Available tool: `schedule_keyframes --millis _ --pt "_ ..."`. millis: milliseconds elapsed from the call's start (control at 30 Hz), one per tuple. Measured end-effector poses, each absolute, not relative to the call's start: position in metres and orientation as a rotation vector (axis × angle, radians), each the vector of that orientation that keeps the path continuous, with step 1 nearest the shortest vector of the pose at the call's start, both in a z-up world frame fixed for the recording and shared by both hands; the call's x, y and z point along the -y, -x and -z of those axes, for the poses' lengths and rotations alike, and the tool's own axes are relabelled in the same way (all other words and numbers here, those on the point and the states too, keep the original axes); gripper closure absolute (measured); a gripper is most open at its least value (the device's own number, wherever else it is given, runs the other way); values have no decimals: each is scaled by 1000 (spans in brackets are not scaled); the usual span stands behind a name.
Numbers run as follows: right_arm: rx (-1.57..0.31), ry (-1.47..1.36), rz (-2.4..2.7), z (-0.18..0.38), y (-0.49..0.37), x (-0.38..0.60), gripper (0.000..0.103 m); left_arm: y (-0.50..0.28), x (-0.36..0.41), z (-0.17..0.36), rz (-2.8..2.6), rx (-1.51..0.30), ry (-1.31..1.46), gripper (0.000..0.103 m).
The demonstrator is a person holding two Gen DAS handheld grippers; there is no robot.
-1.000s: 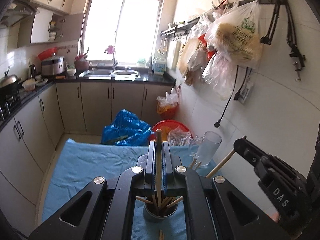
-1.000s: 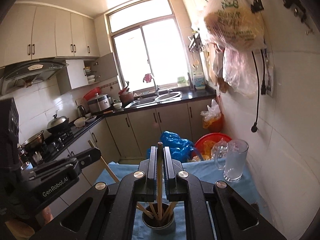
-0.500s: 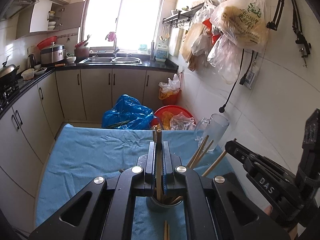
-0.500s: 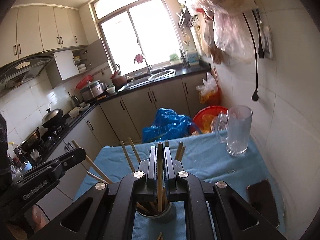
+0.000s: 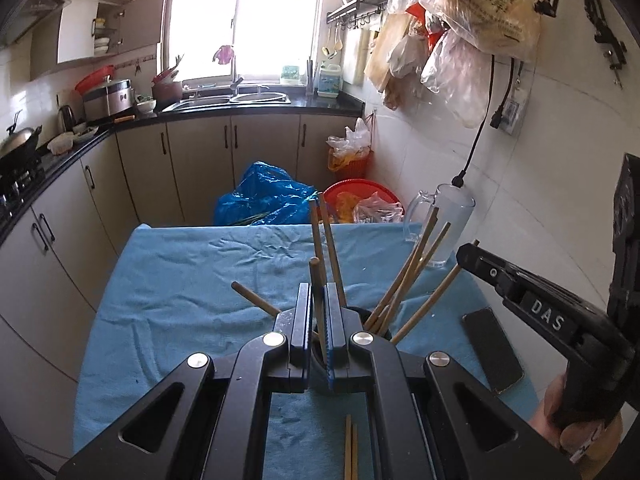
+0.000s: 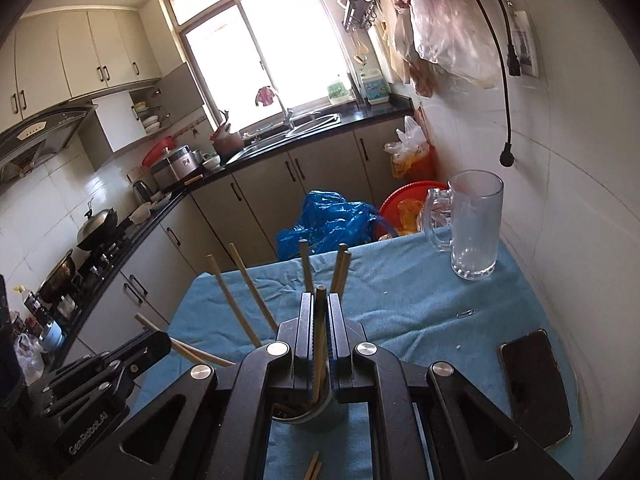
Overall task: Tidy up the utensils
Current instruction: 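Lower the chopsticks into the black cup and open both grippers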
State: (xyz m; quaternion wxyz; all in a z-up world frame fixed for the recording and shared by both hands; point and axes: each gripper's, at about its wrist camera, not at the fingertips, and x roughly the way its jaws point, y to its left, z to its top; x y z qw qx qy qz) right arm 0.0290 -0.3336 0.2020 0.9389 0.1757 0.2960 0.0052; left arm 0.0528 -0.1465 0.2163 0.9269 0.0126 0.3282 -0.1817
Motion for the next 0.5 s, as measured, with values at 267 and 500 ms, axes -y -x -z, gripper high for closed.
schedule_keyframes --millis 267,500 --pt "-612 -359 2 -201 -31 338 96 -48 151 -217 355 -662 -60 98" --pt "-614 -359 -1 -202 -30 335 95 -40 146 -220 340 -649 -58 97"
